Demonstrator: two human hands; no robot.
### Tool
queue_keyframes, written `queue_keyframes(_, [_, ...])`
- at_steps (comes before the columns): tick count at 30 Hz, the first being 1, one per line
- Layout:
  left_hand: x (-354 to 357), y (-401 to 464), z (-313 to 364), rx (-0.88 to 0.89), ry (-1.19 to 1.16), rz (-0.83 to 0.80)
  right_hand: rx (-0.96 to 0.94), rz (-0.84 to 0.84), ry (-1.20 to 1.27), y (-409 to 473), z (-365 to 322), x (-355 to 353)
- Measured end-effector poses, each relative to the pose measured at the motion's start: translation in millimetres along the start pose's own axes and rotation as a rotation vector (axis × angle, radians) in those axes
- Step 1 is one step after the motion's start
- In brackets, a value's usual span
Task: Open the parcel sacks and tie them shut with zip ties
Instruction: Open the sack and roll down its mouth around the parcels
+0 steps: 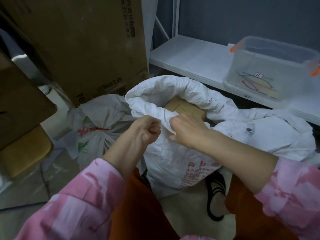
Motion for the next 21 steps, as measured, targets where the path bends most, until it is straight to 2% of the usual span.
queue_keyframes(1, [-3.5, 0.1, -0.9, -0.01, -0.022, -0.013, 0.089, -0.061, 0.181, -0.7, 8.0, -3.2])
queue_keyframes(3, [-7.1, -0.7, -5.5, -0.024, -0.051, -0.038, 0.228, 0.004, 0.352, 3.9, 26.0, -7.3])
queue_keyframes(5, [-6.9, -0.2, -10.8, -0.042, -0.085, -0.06, 0.32, -0.007, 0.25, 9.4, 33.8, -7.1])
queue_keyframes(7, [-6.2, 3.2, -12.5, -0.037, -0.11, -0.071, 0.325, -0.054, 0.149, 12.3, 29.1, -0.6])
queue_keyframes(9, [-8.7, 6.4, -10.7, 0.021, -0.062, 0.004, 0.284, -0.039, 0.062, 13.2, 20.6, 2.1])
queue_keyframes(10, [-11.7, 6.1, -8.4, 0.109, 0.03, 0.083, 0.255, -0.001, 0.004, 13.3, 17.5, 4.3])
queue_keyframes(11, [-14.5, 2.1, -5.7, 0.254, 0.166, 0.185, 0.223, 0.049, -0.056, 10.8, 13.0, 2.5])
queue_keyframes(12, [-16.7, -4.1, -2.8, 0.468, 0.309, 0.306, 0.193, 0.088, -0.124, 9.3, 10.7, 3.3])
queue_keyframes(13, [-19.2, -11.6, 1.5, 0.739, 0.431, 0.444, 0.163, 0.097, -0.177, 6.2, 7.4, 3.4])
queue_keyframes(14, [-17.1, -22.3, 5.4, 1.004, 0.578, 0.509, 0.124, 0.105, -0.216, 5.5, 4.9, 7.9])
queue_keyframes(15, [-10.2, -32.1, 8.4, 1.213, 0.772, 0.458, 0.088, 0.101, -0.23, 4.2, 1.7, 12.7])
queue_keyframes(16, [-1.2, -35.6, 10.5, 1.298, 0.991, 0.306, 0.041, 0.095, -0.255, 4.0, -1.5, 19.0])
queue_keyframes(18, [13.2, -27.4, 11.1, 1.154, 1.51, 0.017, -0.03, 0.132, -0.294, 3.0, -7.4, 25.0])
queue_keyframes(19, [17.5, -20.1, 9.8, 1.031, 1.763, -0.049, -0.044, 0.155, -0.293, 1.5, -8.4, 25.0])
queue_keyframes(21, [23.4, -10.7, 7.4, 0.921, 2.059, -0.016, -0.048, 0.168, -0.246, -0.9, -9.0, 26.0])
Point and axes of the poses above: each hand's wrist, its own y-axis towards the middle knuckle, its own x-axis out of the palm, z = x × y, the point moved 3 cm from there along y, towards the middle knuckle, and after that the axes turned 7 degrees about -y, right-handed, at the moved point
